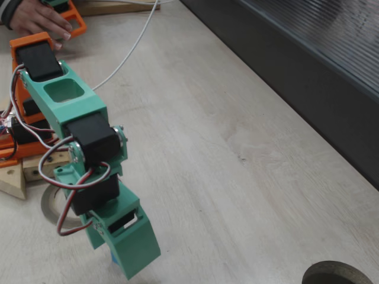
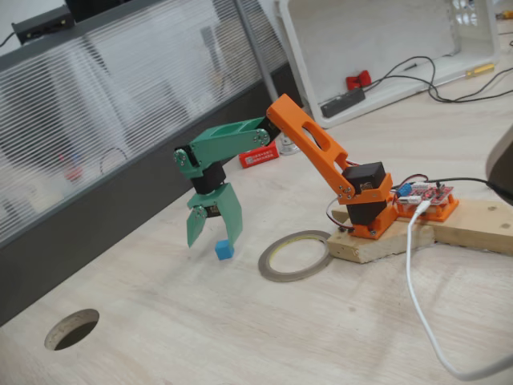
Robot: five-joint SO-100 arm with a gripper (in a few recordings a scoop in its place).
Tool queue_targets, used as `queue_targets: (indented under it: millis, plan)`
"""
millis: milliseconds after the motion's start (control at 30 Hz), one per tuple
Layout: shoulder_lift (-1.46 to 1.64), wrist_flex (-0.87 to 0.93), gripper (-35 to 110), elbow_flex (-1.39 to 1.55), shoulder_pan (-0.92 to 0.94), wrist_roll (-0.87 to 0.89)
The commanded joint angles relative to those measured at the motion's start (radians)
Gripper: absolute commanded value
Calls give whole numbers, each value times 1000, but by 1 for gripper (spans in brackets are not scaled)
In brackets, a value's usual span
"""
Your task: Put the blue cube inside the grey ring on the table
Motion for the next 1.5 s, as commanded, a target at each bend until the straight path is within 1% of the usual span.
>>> queue_targets:
  millis: [0, 600, 733, 1200, 1300, 1467]
  plan:
    - [12, 23, 67, -2, 11, 12]
    - [8, 23, 67, 0, 11, 12]
    - [-94, 23, 67, 0, 11, 9]
    - [-103, 23, 67, -2, 11, 8]
    - [-100, 23, 62, -2, 11, 8]
    - [-97, 23, 46, -2, 11, 11]
